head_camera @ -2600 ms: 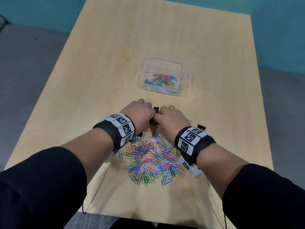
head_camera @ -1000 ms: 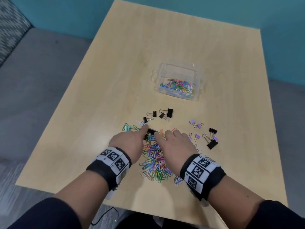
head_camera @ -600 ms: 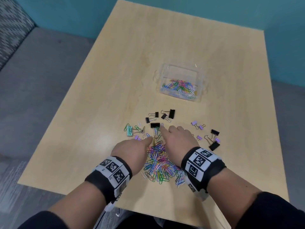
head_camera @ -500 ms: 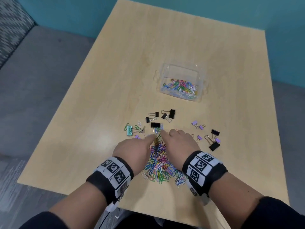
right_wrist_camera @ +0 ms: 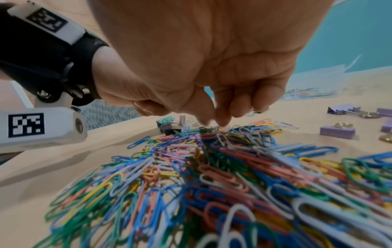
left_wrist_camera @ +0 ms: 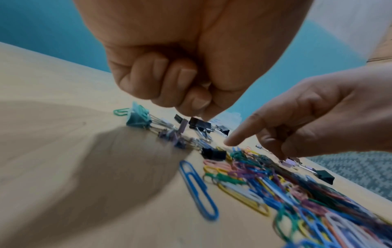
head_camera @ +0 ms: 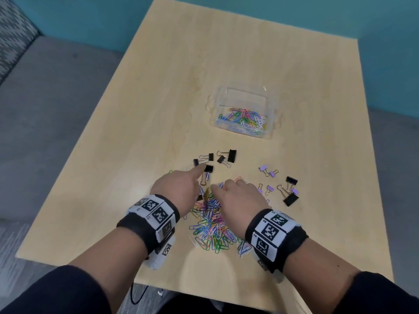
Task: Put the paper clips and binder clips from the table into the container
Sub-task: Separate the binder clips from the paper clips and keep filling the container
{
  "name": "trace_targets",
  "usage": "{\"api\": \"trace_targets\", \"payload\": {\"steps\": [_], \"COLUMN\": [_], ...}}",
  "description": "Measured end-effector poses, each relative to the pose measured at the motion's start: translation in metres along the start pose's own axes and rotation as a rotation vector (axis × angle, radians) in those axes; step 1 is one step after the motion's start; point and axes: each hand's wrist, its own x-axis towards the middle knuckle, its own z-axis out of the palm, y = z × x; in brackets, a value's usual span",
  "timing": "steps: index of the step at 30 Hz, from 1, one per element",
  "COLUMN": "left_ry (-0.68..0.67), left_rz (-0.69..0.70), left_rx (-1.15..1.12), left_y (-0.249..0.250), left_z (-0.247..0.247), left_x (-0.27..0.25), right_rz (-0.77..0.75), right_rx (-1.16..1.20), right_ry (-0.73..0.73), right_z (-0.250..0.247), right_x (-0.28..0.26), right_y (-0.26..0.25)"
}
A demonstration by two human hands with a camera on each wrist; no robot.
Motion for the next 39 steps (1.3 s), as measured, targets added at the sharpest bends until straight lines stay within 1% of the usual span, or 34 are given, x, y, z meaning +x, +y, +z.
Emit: {"api": "trace_targets", "payload": {"steps": [2,5,8,14,21,27,33,35,36,37,39], "left_ry": [0.029,-0.023,-0.044,-0.009,-0.096,-0.129,-0.183,-0.157,-0.118,-0.055,0.109], "left_rz": [0.02,0.035,0.044,0.06,0.062,0.074,0.065,0.074,0.068,0.043,-0.057], "left_rx": [0.009,0.039,0.07,0.117,0.209,0.28,0.295,0.247,0.208,0.134,-0.062], "left_y": [0.0,-0.001,-0.004,-0.006,-0.007,-0.005,-0.007,-0.01,-0.013,-0.016,-0.026], "left_z": [-0.004,-0.005,-0.004,-0.005,-0.007,-0.013,-0.018,-0.018,-0.019,-0.019,-0.019], "left_x": [0.006,0.014,0.016,0.013,0.014,0.019,0.025,0.024,0.023,0.022,0.017], "right_rz": [0.01,0.021,0.017,0.005,-0.017,-0.04,-0.048,-0.041,-0.04,-0.042,-0.037], "right_rx": [0.001,-0.01,-0.039,-0.101,-0.093,-0.109,-0.105,-0.1,-0.092,-0.081,-0.058], "right_ry": [0.013,0.0,-0.017,-0.008,0.003,0.029,0.049,0.05,0.054,0.057,0.064], "right_z": [-0.002,-0.003,-0.005,-0.006,-0.006,-0.004,-0.007,-0.01,-0.012,-0.014,-0.014], "right_x": [0.005,0.013,0.016,0.017,0.018,0.016,0.017,0.021,0.022,0.022,0.022], "right_y": [0.0,0.0,-0.001,-0.003,-0.003,-0.003,-0.005,-0.006,-0.005,-0.005,-0.002]}}
